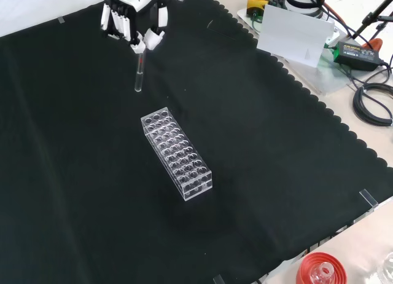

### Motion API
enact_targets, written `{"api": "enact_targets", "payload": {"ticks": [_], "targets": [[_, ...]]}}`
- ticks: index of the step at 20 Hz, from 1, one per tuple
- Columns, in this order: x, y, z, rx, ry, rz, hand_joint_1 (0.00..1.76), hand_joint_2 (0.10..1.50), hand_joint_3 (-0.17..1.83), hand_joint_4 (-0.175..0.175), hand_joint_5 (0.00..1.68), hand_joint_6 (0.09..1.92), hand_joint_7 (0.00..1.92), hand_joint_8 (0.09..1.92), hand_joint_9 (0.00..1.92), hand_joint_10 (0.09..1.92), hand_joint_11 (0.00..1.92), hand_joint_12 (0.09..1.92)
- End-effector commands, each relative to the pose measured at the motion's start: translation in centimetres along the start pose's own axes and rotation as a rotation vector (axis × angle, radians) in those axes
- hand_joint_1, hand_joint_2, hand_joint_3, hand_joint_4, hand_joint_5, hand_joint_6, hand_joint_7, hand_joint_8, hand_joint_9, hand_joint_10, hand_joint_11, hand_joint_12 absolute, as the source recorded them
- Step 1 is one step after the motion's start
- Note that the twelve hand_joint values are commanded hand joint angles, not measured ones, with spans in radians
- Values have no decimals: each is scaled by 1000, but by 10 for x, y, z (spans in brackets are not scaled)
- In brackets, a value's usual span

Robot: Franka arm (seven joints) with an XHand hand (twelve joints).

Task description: Shake the test tube.

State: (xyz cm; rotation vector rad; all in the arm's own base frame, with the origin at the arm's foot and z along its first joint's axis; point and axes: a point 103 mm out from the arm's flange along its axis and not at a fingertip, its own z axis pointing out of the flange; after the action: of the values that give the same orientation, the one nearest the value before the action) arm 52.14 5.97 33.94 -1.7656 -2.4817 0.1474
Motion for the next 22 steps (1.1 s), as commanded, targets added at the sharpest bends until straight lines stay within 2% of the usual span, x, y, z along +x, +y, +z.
{"api": "enact_targets", "payload": {"ticks": [1, 5, 7, 9, 13, 15, 16, 18, 20, 22], "targets": [[3, -11, -19, -26, 12, 7, 1446, 489, 837, -175, 1378, 519, 1522, 559, 1387, 354, 796, 1225], [5, -10, -19, -34, 35, 21, 1446, 487, 839, -175, 1379, 518, 1523, 558, 1387, 354, 796, 1226], [12, -7, -18, -35, 63, 8, 1446, 487, 840, -175, 1379, 518, 1524, 557, 1388, 354, 795, 1226], [26, 0, -18, -28, 137, -39, 1446, 486, 841, -175, 1379, 518, 1524, 557, 1388, 354, 795, 1226], [60, 12, -18, -7, 353, -164, 1446, 485, 842, -175, 1380, 517, 1525, 556, 1388, 355, 794, 1227], [70, 15, -19, 1, 425, -196, 1446, 485, 843, -175, 1380, 517, 1525, 555, 1389, 355, 793, 1227], [72, 15, -19, 4, 417, -199, 1446, 484, 843, -175, 1380, 517, 1525, 555, 1389, 355, 792, 1227], [67, 13, -17, 11, 339, -174, 1446, 484, 843, -175, 1381, 517, 1525, 555, 1389, 355, 792, 1228], [49, 7, -10, 30, 253, -112, 1446, 484, 844, -175, 1381, 517, 1526, 555, 1389, 355, 791, 1228], [17, -4, -1, 64, 180, -10, 1446, 483, 844, -175, 1381, 517, 1526, 555, 1389, 355, 791, 1228]]}}
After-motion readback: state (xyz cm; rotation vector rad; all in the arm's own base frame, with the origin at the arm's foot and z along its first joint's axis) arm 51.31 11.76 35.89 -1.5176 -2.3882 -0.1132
